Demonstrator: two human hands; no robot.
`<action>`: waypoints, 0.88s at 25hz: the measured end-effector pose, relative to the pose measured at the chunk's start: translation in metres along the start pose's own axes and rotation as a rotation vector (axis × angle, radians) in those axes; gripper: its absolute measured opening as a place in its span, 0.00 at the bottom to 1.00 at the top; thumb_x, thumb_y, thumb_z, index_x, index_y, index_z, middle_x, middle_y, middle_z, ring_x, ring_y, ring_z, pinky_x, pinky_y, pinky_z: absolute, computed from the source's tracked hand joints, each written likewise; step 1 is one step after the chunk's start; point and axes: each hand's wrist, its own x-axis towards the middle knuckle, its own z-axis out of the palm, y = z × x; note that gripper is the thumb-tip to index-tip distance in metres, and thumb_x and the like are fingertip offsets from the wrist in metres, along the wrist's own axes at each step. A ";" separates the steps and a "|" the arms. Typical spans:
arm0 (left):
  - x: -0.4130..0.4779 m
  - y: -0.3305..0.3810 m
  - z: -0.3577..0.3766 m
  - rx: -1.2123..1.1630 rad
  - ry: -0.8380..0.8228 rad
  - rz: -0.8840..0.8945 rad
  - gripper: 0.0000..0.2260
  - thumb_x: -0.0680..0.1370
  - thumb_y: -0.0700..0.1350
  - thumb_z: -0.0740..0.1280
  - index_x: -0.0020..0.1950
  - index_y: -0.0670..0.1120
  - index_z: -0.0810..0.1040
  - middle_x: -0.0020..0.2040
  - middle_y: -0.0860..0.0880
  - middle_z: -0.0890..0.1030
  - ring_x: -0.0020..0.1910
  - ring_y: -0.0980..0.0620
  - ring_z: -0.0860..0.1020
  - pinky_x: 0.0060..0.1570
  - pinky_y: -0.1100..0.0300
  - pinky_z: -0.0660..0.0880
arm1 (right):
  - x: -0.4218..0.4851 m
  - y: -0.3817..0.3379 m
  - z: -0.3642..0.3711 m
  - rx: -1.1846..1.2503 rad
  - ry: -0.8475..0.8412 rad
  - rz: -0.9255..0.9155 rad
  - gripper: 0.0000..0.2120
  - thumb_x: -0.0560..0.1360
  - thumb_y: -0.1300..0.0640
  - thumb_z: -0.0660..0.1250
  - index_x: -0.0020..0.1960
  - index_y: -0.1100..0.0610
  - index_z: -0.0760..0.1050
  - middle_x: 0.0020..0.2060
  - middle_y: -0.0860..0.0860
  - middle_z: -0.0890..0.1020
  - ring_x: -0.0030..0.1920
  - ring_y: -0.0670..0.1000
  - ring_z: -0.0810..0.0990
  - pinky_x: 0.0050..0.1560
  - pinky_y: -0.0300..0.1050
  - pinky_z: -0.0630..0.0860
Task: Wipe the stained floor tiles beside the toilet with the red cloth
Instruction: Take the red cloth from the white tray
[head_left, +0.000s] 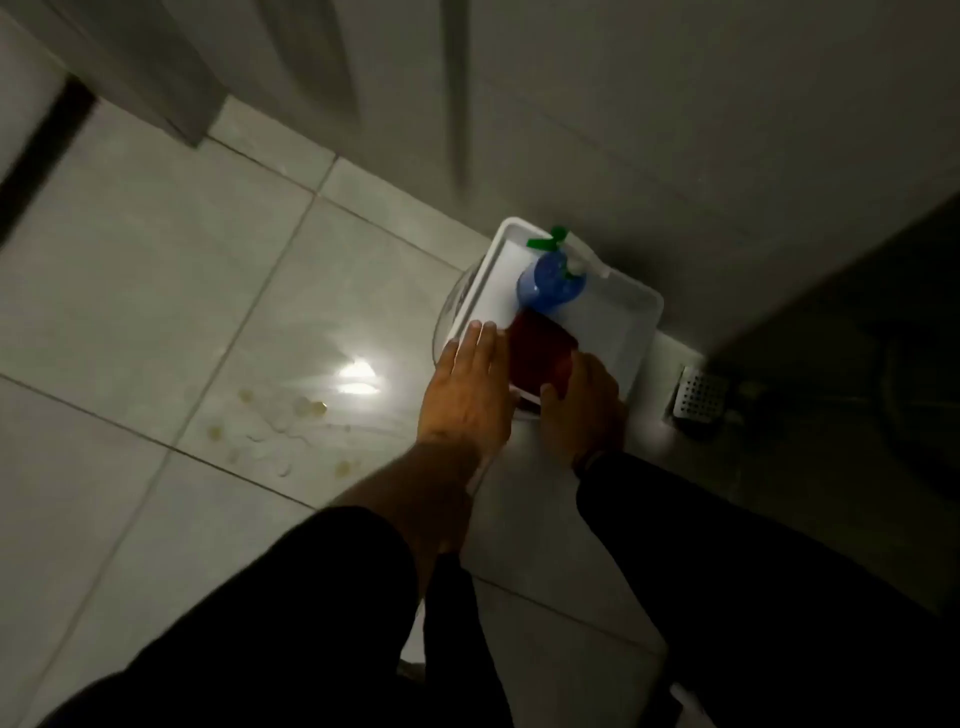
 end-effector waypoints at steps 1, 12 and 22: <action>0.022 0.002 0.016 -0.031 0.011 -0.009 0.35 0.87 0.54 0.60 0.90 0.43 0.52 0.89 0.42 0.56 0.90 0.40 0.53 0.88 0.45 0.52 | 0.022 0.008 0.016 0.036 -0.008 0.046 0.33 0.84 0.47 0.65 0.84 0.57 0.59 0.81 0.57 0.68 0.80 0.62 0.68 0.80 0.63 0.68; 0.148 0.037 0.084 -0.548 -0.035 -0.416 0.21 0.84 0.54 0.66 0.75 0.45 0.77 0.69 0.43 0.80 0.68 0.41 0.81 0.65 0.48 0.77 | 0.112 0.038 0.076 0.456 -0.002 0.109 0.35 0.77 0.51 0.78 0.78 0.55 0.67 0.71 0.60 0.75 0.69 0.62 0.79 0.73 0.56 0.78; 0.016 0.001 -0.016 -1.046 0.351 -0.437 0.18 0.75 0.57 0.72 0.63 0.57 0.75 0.44 0.65 0.77 0.41 0.66 0.77 0.45 0.70 0.70 | -0.025 -0.069 0.017 0.811 0.232 -0.146 0.21 0.83 0.58 0.64 0.76 0.58 0.74 0.72 0.57 0.79 0.74 0.58 0.77 0.77 0.60 0.74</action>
